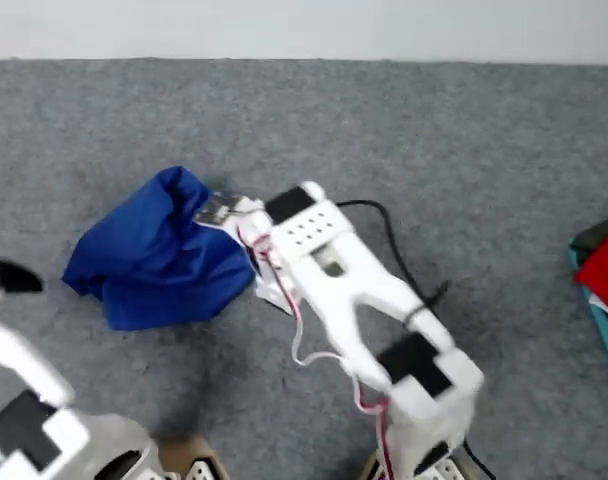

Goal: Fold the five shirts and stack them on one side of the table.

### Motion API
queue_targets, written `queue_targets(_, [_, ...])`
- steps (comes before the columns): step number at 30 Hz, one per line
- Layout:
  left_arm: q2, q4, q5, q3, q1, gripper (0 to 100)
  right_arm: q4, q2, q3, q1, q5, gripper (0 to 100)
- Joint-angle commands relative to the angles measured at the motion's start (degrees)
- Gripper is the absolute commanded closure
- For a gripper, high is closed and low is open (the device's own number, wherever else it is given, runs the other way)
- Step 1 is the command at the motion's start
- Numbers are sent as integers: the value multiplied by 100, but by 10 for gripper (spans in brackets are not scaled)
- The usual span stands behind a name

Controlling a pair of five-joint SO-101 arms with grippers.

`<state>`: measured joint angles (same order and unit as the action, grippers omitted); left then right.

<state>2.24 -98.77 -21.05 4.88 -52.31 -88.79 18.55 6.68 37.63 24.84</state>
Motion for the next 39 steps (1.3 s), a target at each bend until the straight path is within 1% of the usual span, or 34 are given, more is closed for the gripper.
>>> queue_targets(1, [677, -158, -721, -347, -826, 695, -505, 875, 1697, 312, 70, 618])
queue_targets(3, [738, -158, -958, -523, -1152, 699, -840, 1446, 2514, 585, 70, 601])
queue_targets(7, [747, -158, -1187, -664, -1688, 699, -1314, 2501, 4088, 1068, 70, 601])
queue_targets(9, [747, -158, -1275, -673, -1837, 699, -1393, 2976, 4738, 1156, 70, 601])
queue_targets(13, [747, -158, -1345, -673, -1978, 699, -1393, 3767, 5837, 1077, 70, 604])
queue_targets(14, [747, -158, -1345, -673, -1996, 699, -1385, 3934, 6022, 1024, 79, 620])
queue_targets(16, [747, -158, -1345, -673, -2004, 699, -1367, 4330, 6330, 831, 105, 698])
queue_targets(18, [747, -158, -1345, -673, -2004, 699, -1402, 4690, 6541, 576, 237, 825])
queue_targets(20, [747, -158, -1345, -673, -1996, 699, -1411, 4927, 6673, 224, 237, 973])
queue_targets(21, [747, -158, -1345, -673, -1987, 699, -1420, 4954, 6708, 31, 211, 998])
queue_targets(22, [747, -158, -1345, -673, -1969, 699, -1429, 4936, 6708, -171, 202, 969])
queue_targets(23, [747, -158, -1345, -673, -1960, 699, -1429, 4875, 6690, -365, 229, 962])
queue_targets(25, [738, -158, -1345, -681, -1943, 699, -1429, 4664, 6673, -743, 246, 995])
queue_targets(26, [738, -158, -1345, -681, -1899, 699, -1437, 4514, 6620, -927, 264, 987])
queue_targets(28, [738, -149, -1345, -743, -1793, 699, -1446, 4101, 6295, -1200, 554, 991])
queue_targets(30, [738, -149, -1345, -875, -1662, 699, -1446, 3565, 5547, -1358, 976, 989])
queue_targets(32, [747, -79, -1327, -1051, -1503, 699, -1446, 2897, 4440, -1402, 1336, 989])
queue_targets(34, [765, 53, -1310, -1244, -1371, 699, -1437, 2114, 3156, -1358, 1767, 989])
queue_targets(37, [782, 193, -1310, -1464, -1213, 699, -1437, 840, 1187, -1059, 2462, 989])
queue_targets(39, [756, 255, -1310, -1578, -1125, 699, -1420, -66, 35, -796, 2752, 989])
